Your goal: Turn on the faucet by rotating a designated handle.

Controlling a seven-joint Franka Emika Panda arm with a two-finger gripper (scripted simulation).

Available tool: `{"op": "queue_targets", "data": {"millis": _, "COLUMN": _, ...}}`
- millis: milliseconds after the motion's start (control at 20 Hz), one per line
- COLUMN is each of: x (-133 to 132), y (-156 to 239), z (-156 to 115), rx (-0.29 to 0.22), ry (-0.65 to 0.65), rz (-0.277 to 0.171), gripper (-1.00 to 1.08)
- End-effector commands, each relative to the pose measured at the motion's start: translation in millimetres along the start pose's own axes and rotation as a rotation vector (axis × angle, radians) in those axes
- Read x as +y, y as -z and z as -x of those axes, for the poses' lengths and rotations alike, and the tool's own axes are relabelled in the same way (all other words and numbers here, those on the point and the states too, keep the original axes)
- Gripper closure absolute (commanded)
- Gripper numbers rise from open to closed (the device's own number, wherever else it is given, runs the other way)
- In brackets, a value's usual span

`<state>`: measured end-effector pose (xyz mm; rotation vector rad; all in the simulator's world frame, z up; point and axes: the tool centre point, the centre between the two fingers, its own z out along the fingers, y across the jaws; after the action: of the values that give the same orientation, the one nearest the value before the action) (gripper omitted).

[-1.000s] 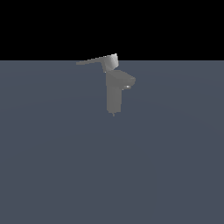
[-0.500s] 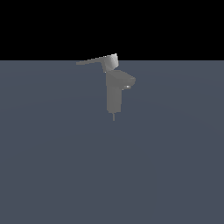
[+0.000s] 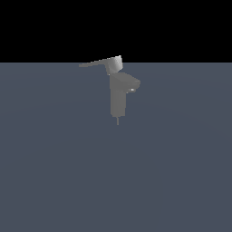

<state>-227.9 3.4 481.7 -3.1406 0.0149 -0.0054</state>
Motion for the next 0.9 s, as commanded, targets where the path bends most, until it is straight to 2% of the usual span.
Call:
{"op": "queue_targets", "data": {"millis": 0, "x": -1.2, "y": 1.3, "z": -7.5, "rx": -0.004, "ry": -0.026, "rz": -0.004, "gripper": 1.08}}
{"op": "queue_targets", "data": {"millis": 350, "x": -6.9, "y": 4.8, "z": -41.4, "rx": -0.025, "ry": -0.144, "rz": -0.020, "gripper": 1.08}}
{"op": "queue_targets", "data": {"millis": 850, "x": -20.0, "y": -1.4, "z": -110.8, "rx": -0.068, "ry": -0.382, "rz": -0.032, "gripper": 1.08}}
